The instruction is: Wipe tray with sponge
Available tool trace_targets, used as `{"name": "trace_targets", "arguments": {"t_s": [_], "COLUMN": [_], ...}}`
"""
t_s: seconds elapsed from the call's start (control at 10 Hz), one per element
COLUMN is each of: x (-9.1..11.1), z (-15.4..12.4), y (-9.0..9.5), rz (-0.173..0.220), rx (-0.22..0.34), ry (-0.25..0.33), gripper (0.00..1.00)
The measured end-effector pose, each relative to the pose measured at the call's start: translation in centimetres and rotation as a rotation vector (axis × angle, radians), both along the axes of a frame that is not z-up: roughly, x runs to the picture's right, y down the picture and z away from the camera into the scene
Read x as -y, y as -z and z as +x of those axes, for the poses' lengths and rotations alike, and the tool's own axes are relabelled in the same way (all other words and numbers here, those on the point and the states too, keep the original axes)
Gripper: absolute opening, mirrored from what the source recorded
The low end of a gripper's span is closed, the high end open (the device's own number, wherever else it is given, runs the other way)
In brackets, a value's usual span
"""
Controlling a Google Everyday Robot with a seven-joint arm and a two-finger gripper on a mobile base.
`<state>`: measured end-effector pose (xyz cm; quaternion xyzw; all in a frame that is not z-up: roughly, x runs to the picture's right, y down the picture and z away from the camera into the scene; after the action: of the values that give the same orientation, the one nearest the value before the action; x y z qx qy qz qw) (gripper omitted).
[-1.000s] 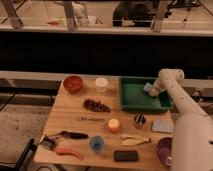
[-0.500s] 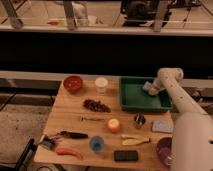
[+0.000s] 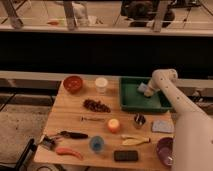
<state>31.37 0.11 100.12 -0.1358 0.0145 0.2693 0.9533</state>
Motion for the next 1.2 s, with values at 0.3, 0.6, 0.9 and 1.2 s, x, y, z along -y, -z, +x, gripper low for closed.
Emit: {"name": "trace_targets", "arguments": {"t_s": [0.3,0.6,0.9,1.2], "x": [0.9,1.5,0.9,0.4], "z": [-2.7,-4.5,-6.4,-7.6], "y": [-0.8,-0.9,-0.7,-0.3], "rz": [0.008,0.015,0.011,0.010], "rx": [0.027,0.053,0.092,0.124], "ry": [0.025,0.036,0.033,0.034], "gripper": [0.10,0.10,0.10,0.10]}}
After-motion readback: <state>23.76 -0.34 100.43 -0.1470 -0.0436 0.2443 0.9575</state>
